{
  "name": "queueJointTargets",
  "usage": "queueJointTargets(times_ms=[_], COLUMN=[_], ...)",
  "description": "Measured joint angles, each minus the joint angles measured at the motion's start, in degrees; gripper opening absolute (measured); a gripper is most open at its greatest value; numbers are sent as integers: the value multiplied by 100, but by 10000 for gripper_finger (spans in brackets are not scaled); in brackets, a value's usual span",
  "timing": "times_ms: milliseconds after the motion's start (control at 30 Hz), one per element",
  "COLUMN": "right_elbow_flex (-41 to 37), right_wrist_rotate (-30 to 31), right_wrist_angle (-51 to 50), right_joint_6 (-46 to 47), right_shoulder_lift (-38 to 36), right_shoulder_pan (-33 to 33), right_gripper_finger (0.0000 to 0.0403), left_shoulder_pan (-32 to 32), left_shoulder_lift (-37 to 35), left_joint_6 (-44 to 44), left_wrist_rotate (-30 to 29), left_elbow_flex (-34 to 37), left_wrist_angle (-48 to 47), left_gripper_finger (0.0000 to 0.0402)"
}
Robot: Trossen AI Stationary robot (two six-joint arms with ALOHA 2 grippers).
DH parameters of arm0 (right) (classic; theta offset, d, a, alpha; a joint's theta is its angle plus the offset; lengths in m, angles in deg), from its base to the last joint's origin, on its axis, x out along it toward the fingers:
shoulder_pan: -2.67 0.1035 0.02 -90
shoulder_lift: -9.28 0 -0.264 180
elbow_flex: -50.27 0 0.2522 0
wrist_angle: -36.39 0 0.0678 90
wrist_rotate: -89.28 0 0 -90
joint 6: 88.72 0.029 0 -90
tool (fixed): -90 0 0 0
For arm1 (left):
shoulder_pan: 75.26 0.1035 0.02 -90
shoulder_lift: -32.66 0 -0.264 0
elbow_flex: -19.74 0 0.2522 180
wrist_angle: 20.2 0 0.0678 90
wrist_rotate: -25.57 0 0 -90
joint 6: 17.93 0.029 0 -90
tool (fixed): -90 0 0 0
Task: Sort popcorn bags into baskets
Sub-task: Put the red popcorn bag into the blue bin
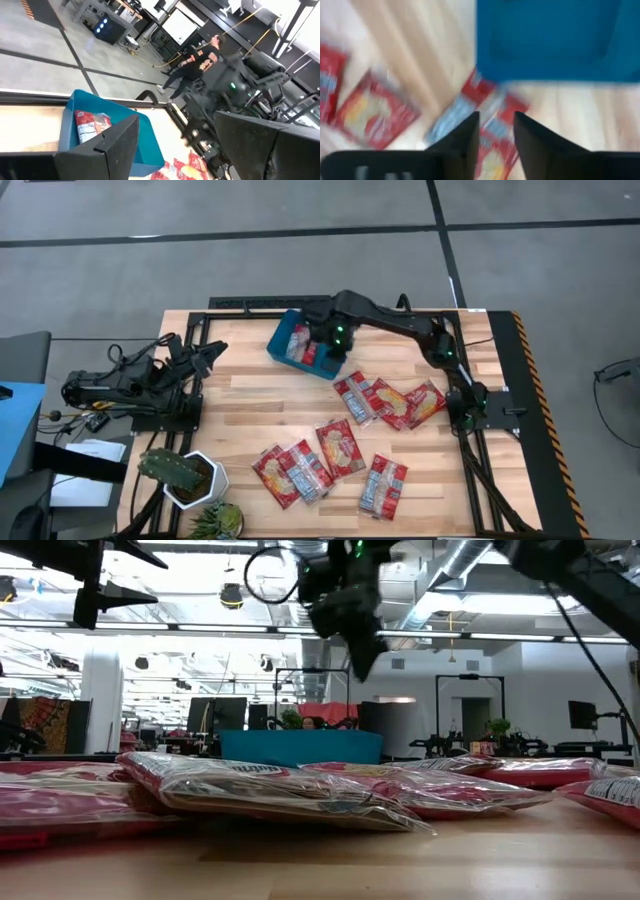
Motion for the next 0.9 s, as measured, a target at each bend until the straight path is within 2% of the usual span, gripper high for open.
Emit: queueJointTargets(times_ms=[133,267,400,533,667,800,900], right_elbow_flex=[-1131,-3010,-4968,-6378,-7024,-7056,-7026], right_wrist_rotate=[-31,-38,-46,-46,30,285,244], right_wrist_angle=[228,907,2486,3871,4514,4663,4728], right_joint_6=[673,1603,2724,3591,3892,3726,3644], right_shoulder_lift=[-839,-1883,-2835,-3185,-3094,-2665,-2410], right_shoulder_pan=[281,536,812,942,951,994,1018], right_gripper_finger=[209,250,261,261,261,260,255], left_shoulder_pan=[0,1,1,0,2,0,2], left_shoulder_lift=[-2,-1,-2,-2,-2,0,-1], left_joint_6=[-47,-152,-162,-165,-165,-165,-176], left_wrist_rotate=[102,266,321,281,274,249,220], left_elbow_flex=[0,0,0,0,0,0,0], left_wrist_angle=[11,-4,-44,-91,-117,-118,-117], left_gripper_finger=[250,250,250,250,250,250,250])
